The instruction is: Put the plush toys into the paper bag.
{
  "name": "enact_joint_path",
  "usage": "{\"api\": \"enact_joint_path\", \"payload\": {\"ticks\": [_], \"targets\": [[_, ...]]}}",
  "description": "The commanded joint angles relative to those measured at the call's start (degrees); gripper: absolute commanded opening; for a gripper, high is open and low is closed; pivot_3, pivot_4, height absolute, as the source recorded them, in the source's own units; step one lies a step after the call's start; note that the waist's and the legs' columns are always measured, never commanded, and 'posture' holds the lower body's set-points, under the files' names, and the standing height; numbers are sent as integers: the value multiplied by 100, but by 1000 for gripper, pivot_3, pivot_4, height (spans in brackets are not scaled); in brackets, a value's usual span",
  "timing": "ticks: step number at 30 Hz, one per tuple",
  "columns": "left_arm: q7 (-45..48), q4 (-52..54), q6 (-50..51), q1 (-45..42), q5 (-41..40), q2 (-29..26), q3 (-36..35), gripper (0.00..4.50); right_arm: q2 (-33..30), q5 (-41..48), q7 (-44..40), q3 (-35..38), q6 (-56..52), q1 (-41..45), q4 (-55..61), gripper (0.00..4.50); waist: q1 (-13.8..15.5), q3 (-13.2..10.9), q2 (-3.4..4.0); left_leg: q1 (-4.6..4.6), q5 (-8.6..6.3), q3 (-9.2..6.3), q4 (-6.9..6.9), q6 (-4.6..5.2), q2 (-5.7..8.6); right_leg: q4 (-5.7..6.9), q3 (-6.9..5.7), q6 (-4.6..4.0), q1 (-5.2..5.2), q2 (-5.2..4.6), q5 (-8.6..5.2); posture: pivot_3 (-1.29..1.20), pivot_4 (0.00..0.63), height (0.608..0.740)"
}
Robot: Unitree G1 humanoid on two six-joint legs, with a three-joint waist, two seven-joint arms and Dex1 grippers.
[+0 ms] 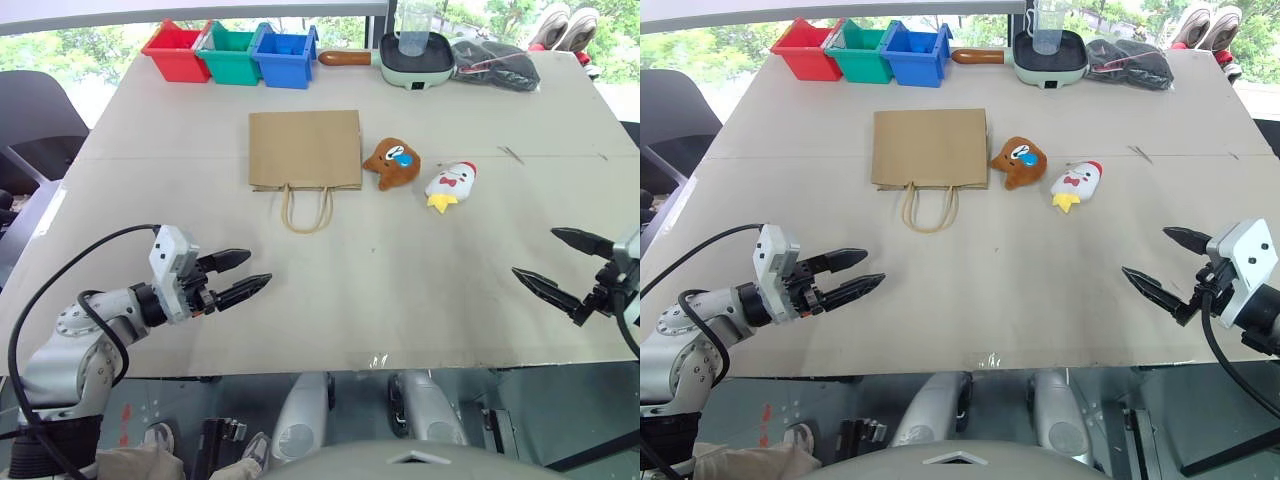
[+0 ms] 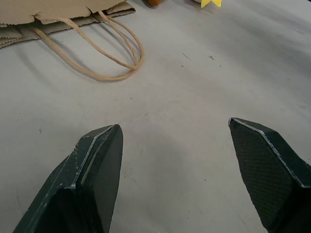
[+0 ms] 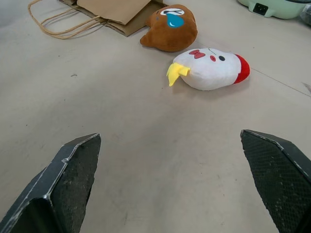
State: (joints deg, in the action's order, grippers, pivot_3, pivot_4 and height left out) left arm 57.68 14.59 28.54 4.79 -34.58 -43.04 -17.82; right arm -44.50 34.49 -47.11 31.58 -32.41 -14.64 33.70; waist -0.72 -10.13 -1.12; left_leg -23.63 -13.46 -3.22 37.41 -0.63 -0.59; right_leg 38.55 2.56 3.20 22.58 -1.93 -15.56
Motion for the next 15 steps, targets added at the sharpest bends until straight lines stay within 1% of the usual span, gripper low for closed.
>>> {"api": "enact_joint_path", "payload": {"ticks": [1,4,5,8,9,12,14,15], "targets": [[-258,149,-4,-273,-98,45,-123,3782,114,96,110,-172,98,140,238,4500,0,0,0,0,0,0,0,0,0,0,0,0,0,0,0,0,150,740],[-493,-117,-449,-733,373,66,17,3782,388,72,364,-619,218,396,443,4500,5,2,-3,-2,0,-8,3,-1,0,1,-6,0,0,4,0,0,150,740],[-600,-371,-779,-953,716,43,135,3782,445,82,395,-763,219,436,556,4500,6,4,-1,-1,1,-7,3,-1,1,1,-4,0,0,4,0,0,150,740],[-767,-1405,-2373,-1683,2108,-224,715,3782,601,97,572,-1165,173,483,910,4500,6,6,1,0,1,-3,2,-1,14,2,-1,0,0,6,1,0,150,740],[-759,-1728,-2867,-1871,2458,-317,895,3782,628,55,645,-1284,158,508,967,4500,7,5,1,0,1,-3,2,-1,16,1,-2,0,0,6,1,0,150,740],[-730,-2632,-4406,-2364,3320,-511,1430,3782,717,-142,892,-1656,153,569,1081,4500,0,5,-1,-7,0,-5,1,-1,17,-3,-4,0,5,5,2,0,150,740],[-788,-3210,-5235,-2679,3741,-527,1744,3782,777,-243,1017,-1859,191,573,1129,4500,-2,5,-1,-10,0,-1,-1,0,18,-6,-1,0,8,1,2,0,150,740],[-818,-3467,-5546,-2856,3896,-445,1903,3782,825,-293,1094,-1967,204,579,1148,4500,1,5,-2,-9,0,0,-1,0,19,-5,-1,0,8,-1,2,0,150,740]]}}
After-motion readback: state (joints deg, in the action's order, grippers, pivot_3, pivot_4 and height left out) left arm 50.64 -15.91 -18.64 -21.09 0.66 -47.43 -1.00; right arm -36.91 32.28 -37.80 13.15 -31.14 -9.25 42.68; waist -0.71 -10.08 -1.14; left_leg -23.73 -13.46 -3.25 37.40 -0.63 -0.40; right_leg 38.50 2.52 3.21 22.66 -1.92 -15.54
